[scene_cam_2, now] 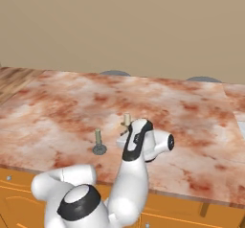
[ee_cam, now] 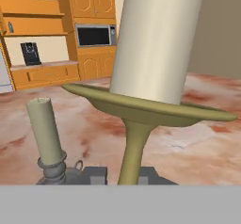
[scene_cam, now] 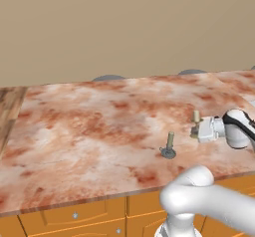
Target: Pick the candle and candle from the dining table and place them in the open cabinet. Close the cabinet after placing the objects.
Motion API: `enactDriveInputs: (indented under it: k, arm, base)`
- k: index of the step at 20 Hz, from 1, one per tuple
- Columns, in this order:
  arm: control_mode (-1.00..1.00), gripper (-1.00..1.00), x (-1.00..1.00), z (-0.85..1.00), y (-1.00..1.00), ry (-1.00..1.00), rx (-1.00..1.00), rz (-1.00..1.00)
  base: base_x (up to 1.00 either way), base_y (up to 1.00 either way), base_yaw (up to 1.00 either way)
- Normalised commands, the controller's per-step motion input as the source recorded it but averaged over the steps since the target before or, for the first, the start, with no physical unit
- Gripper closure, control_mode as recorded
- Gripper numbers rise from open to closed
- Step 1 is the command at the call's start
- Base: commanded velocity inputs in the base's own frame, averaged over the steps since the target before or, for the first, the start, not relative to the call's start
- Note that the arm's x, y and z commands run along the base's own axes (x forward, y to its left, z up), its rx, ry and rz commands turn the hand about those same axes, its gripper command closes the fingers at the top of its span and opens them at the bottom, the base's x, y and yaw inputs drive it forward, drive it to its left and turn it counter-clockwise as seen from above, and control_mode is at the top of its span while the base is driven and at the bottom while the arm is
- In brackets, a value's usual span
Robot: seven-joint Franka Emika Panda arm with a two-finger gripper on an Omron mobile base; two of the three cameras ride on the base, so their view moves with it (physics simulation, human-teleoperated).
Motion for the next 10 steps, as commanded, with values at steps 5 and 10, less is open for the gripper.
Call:
enactDriveInputs:
  k: [5, 10]
  arm:
    - [-1.0, 1.0, -0.26, 0.59, 0.16, 0.0, 0.0, 0.0]
    - [-1.0, 1.0, -0.31, 0.48, 0.27, 0.0, 0.0, 0.0]
  base:
    - [0.0, 0.0, 0.0]
    - [0.0, 0.0, 0.0]
